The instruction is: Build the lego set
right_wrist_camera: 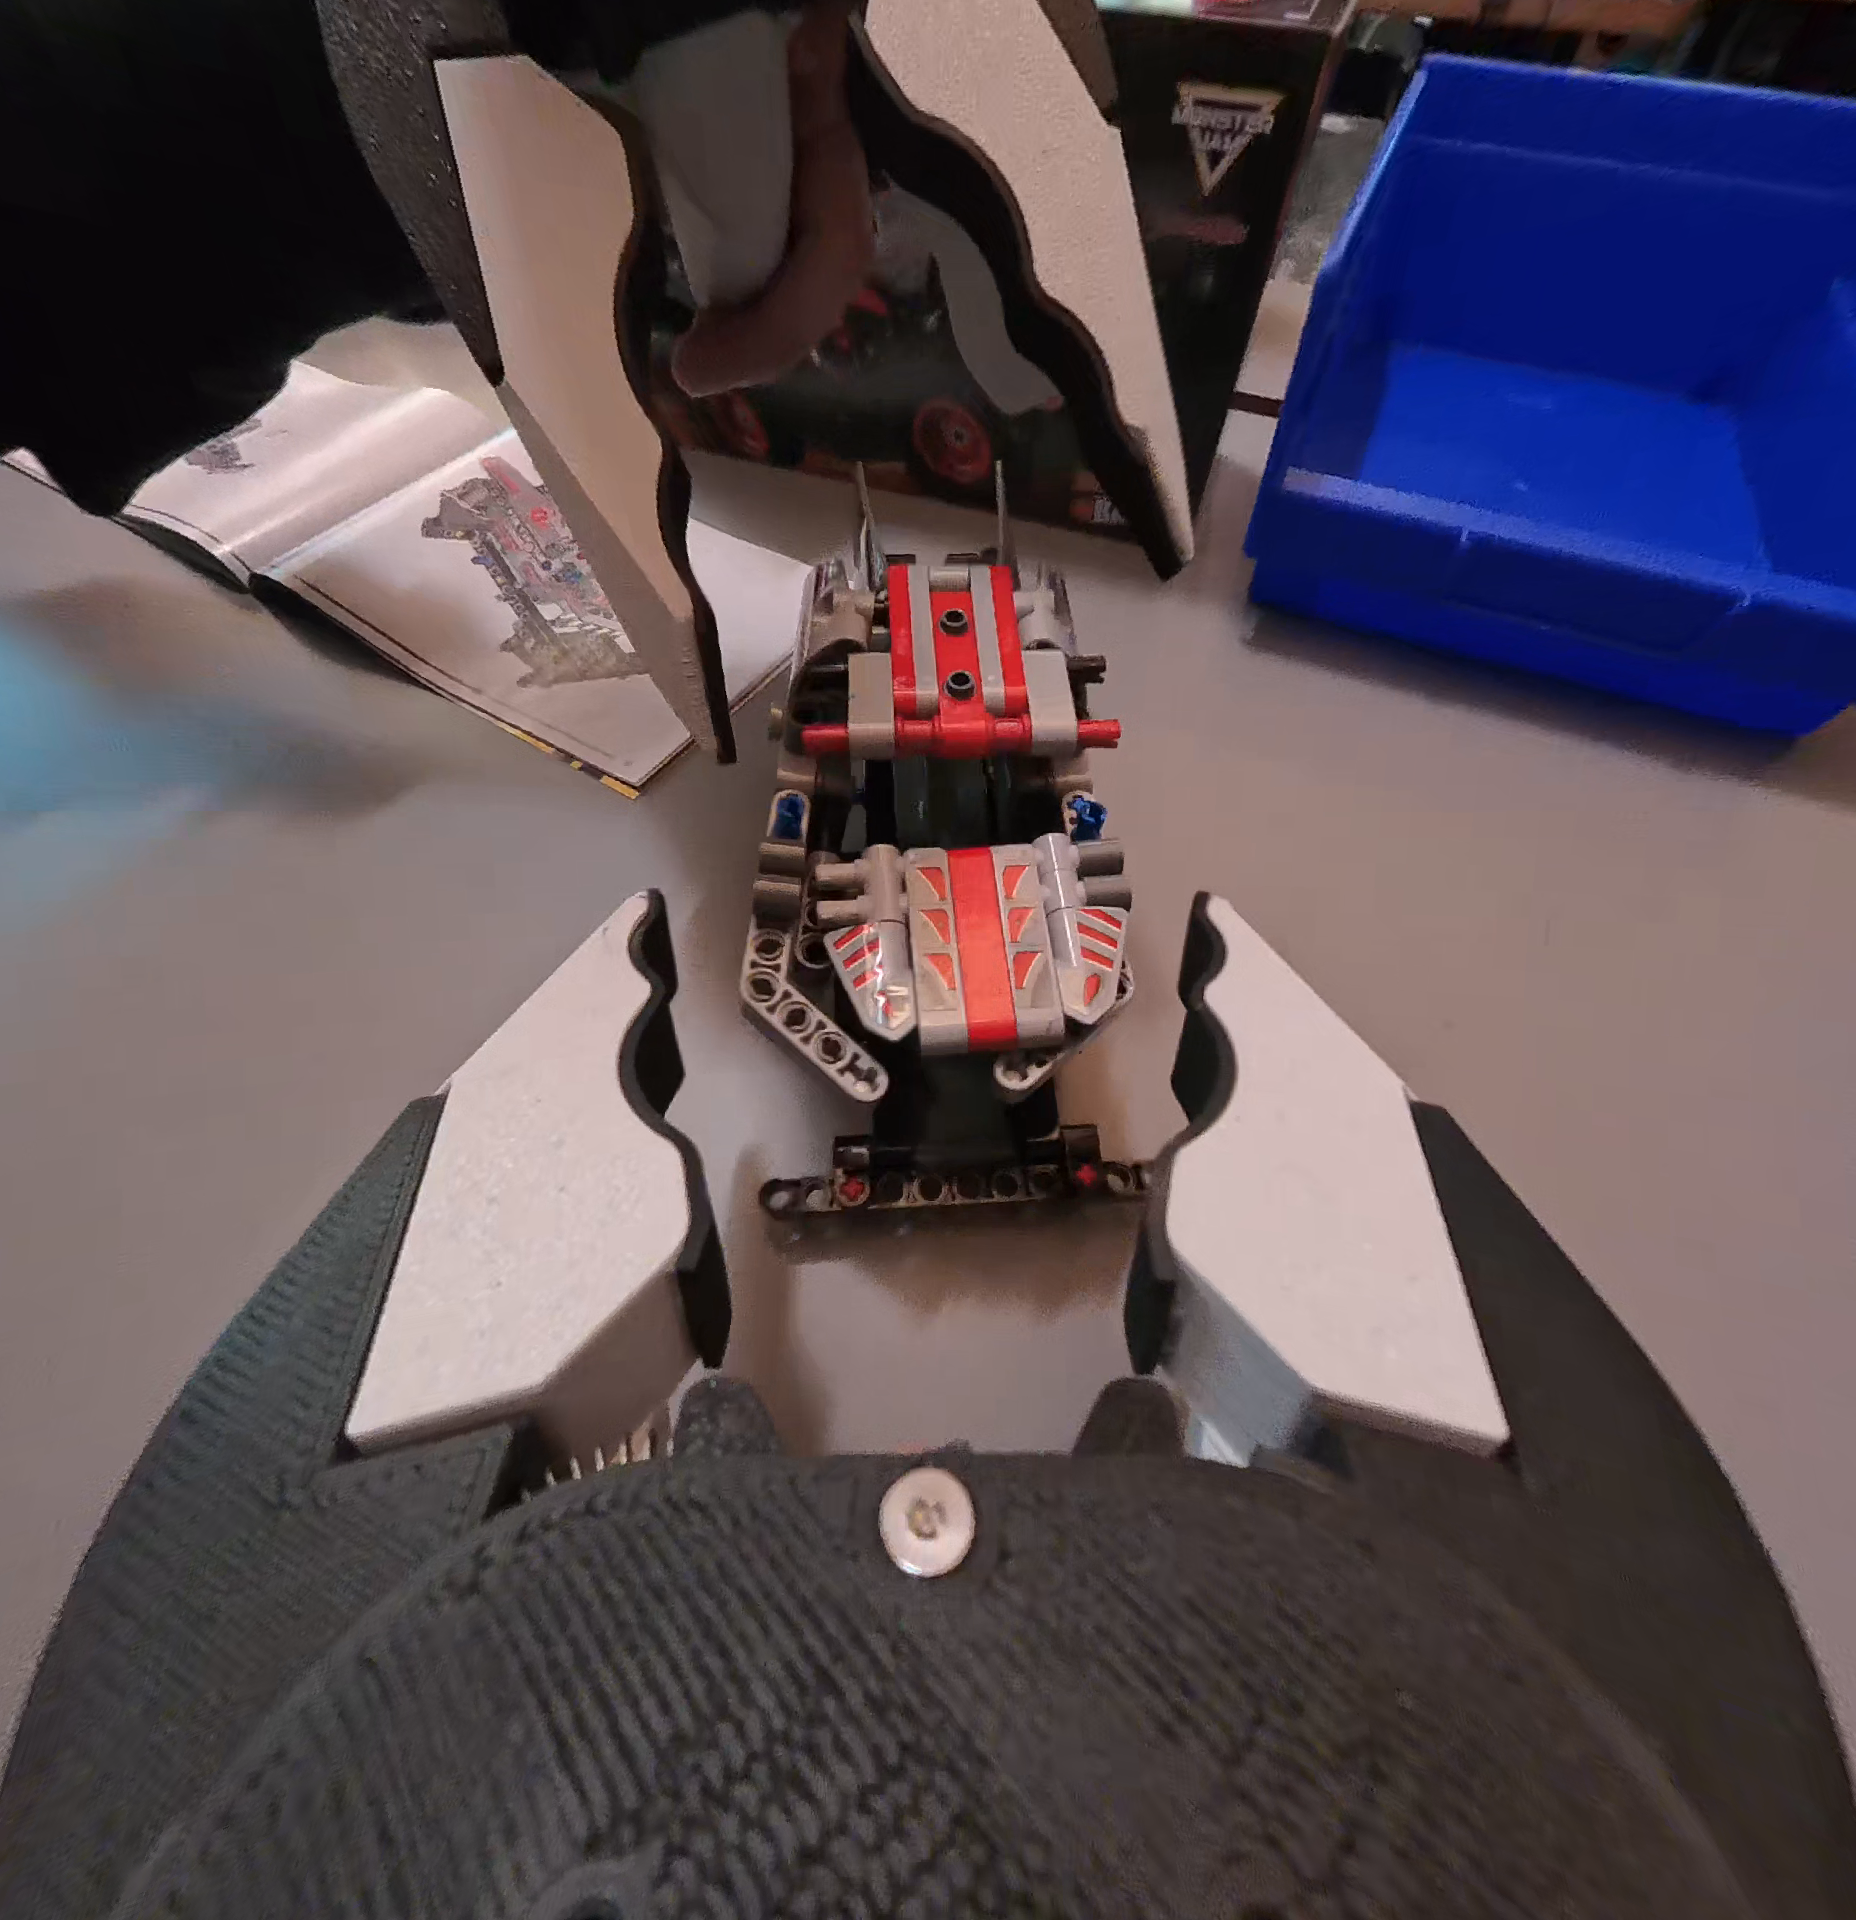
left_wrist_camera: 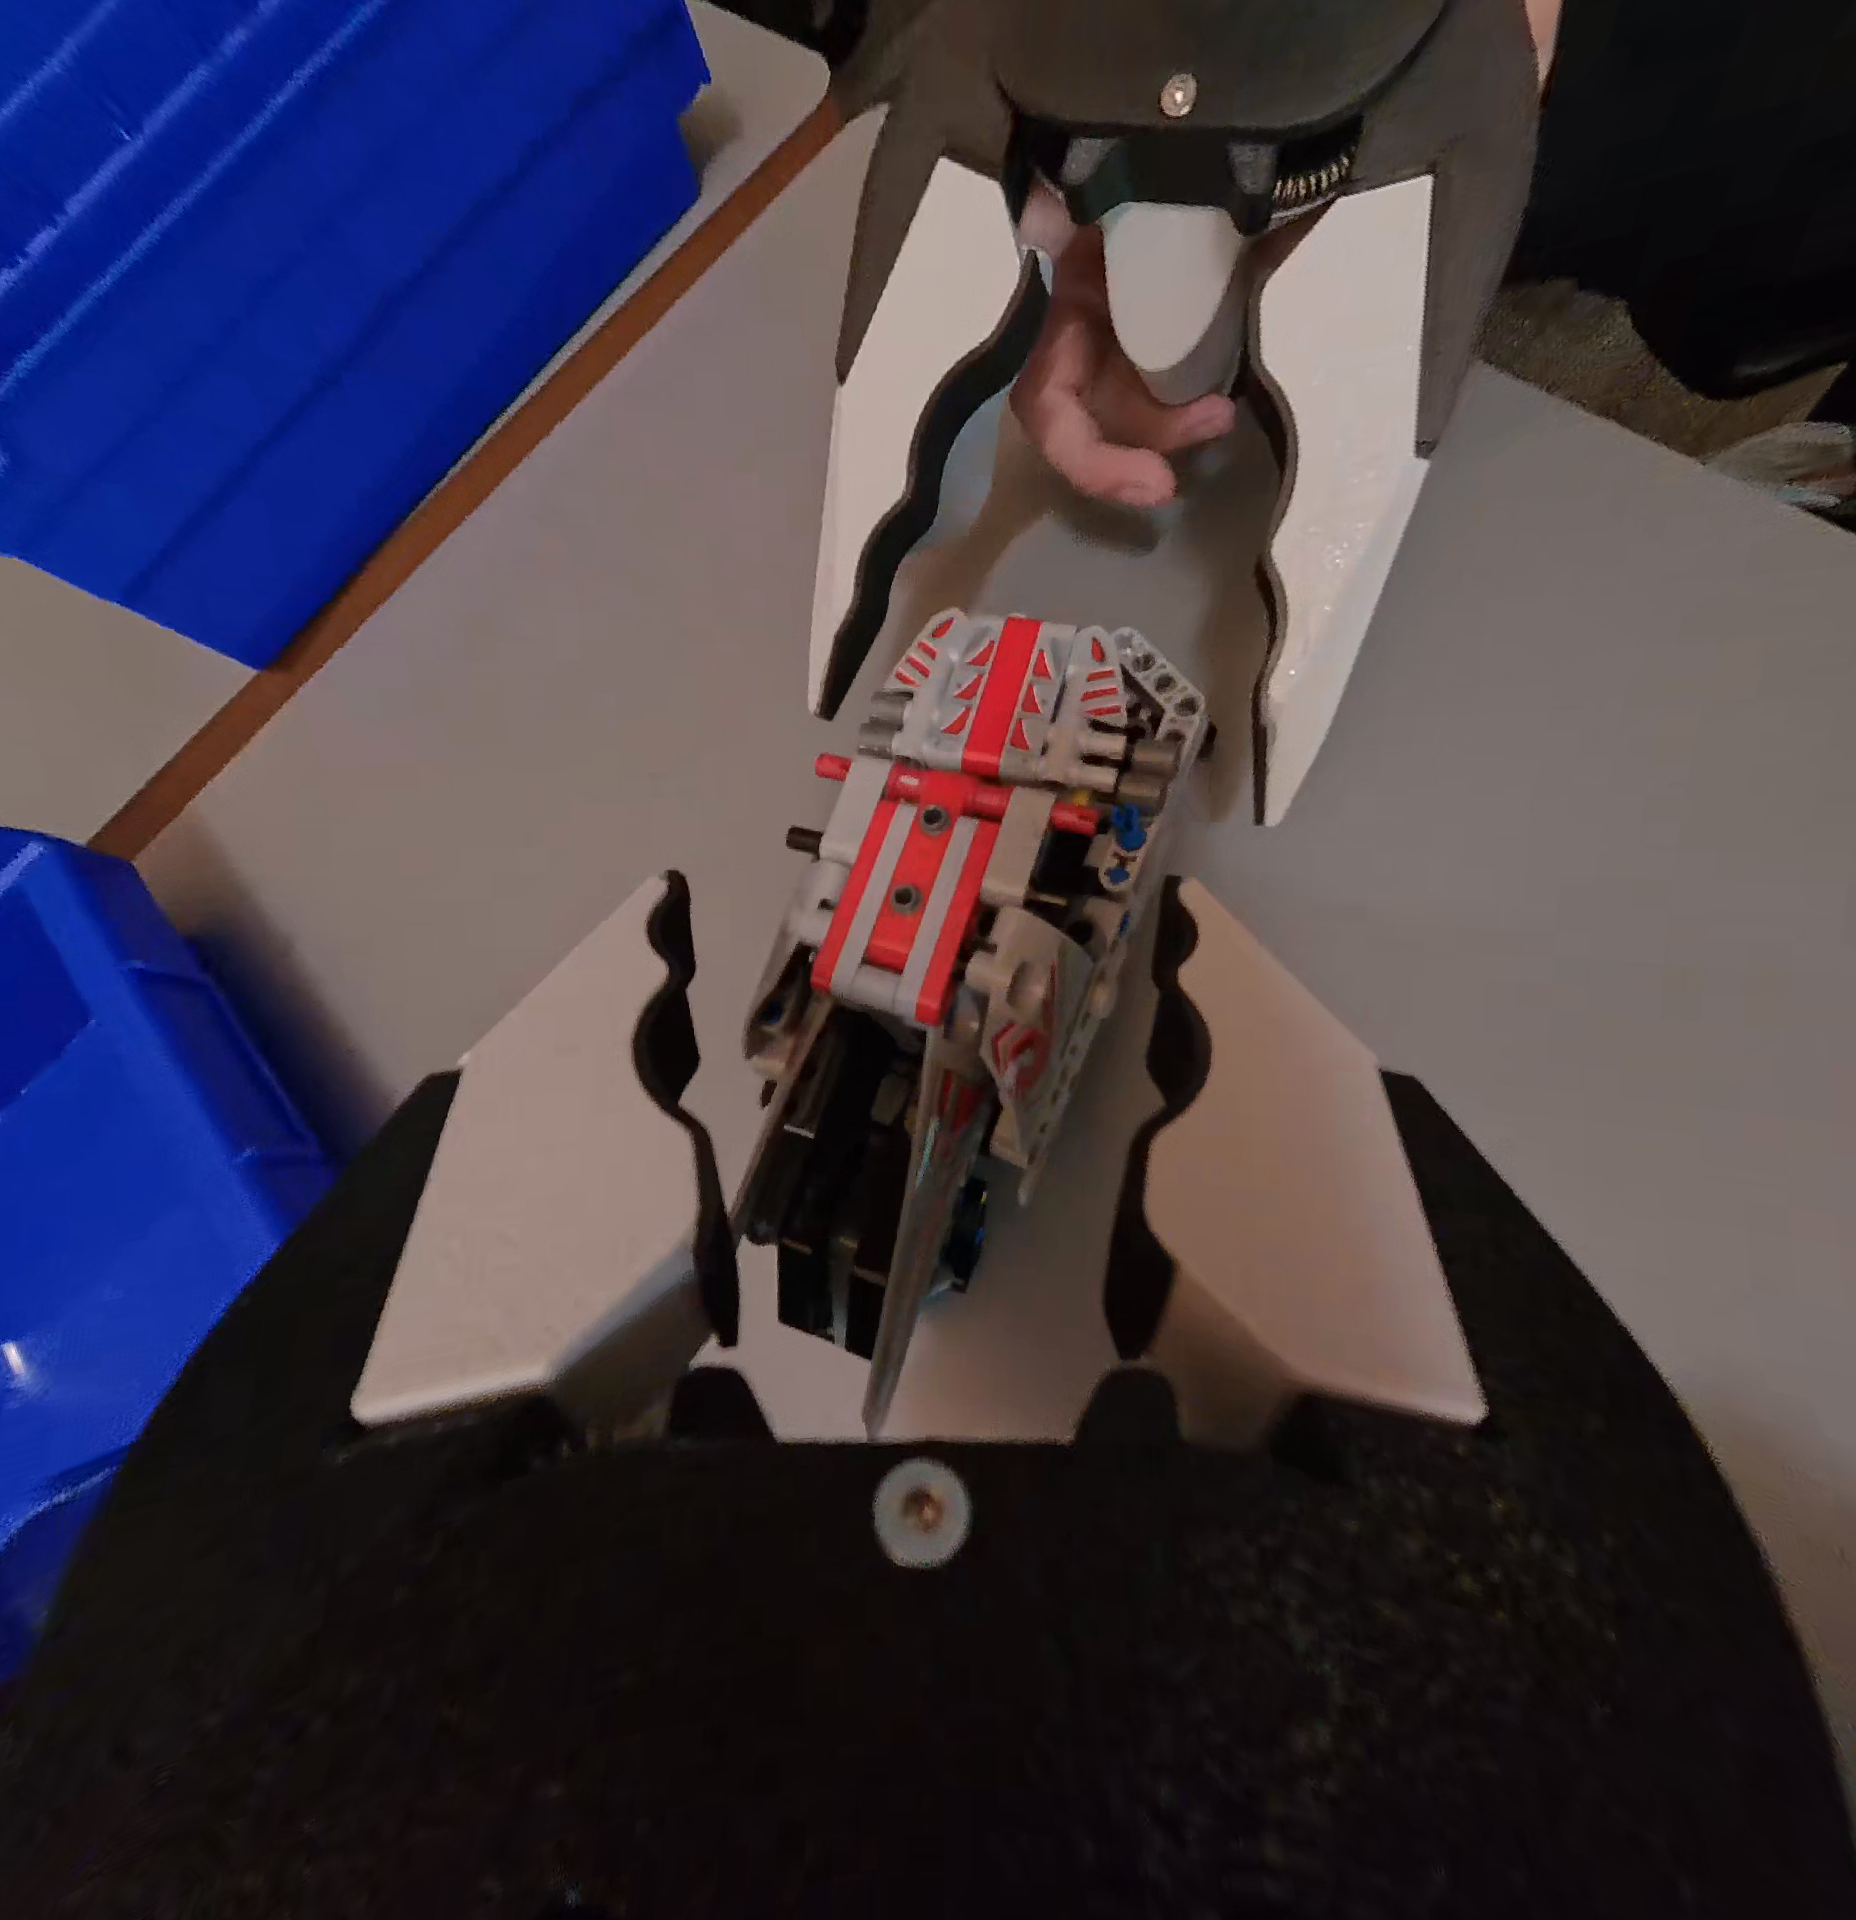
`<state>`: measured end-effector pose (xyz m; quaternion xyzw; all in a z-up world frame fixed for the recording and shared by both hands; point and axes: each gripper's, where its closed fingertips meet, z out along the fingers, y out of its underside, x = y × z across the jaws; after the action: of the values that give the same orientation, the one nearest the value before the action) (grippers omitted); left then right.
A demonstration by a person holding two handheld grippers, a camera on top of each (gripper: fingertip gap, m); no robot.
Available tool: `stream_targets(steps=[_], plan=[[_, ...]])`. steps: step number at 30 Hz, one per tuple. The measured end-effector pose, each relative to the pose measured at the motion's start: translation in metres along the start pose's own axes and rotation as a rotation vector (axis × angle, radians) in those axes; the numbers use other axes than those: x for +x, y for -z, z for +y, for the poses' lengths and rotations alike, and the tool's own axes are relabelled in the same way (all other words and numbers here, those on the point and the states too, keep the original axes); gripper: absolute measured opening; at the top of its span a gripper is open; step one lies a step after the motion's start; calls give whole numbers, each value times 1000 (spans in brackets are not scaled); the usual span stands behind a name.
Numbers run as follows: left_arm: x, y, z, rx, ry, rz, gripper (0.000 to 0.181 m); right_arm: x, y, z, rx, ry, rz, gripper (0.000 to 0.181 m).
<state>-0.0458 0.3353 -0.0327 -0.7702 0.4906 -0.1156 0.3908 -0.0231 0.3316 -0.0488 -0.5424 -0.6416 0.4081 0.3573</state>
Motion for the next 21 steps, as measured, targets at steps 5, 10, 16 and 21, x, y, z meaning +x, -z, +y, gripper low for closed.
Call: stream_targets(steps=[5, 10, 16, 21], plan=[[-1, 0, 14, -53, 19, -9, 87, 2, -8, 3, 1, 57, -10, 82], [-4, -8, 22, -93, 65, -14, 86, 1, -10, 0, 32, 56, -2, 77], [-1, -8, 20, -73, 80, -39, 80, 6, -4, -3, 81, 54, 80, 69], [-1, -8, 21, -86, 99, -46, 81, 7, 1, -3, 106, -25, 137, 73]])
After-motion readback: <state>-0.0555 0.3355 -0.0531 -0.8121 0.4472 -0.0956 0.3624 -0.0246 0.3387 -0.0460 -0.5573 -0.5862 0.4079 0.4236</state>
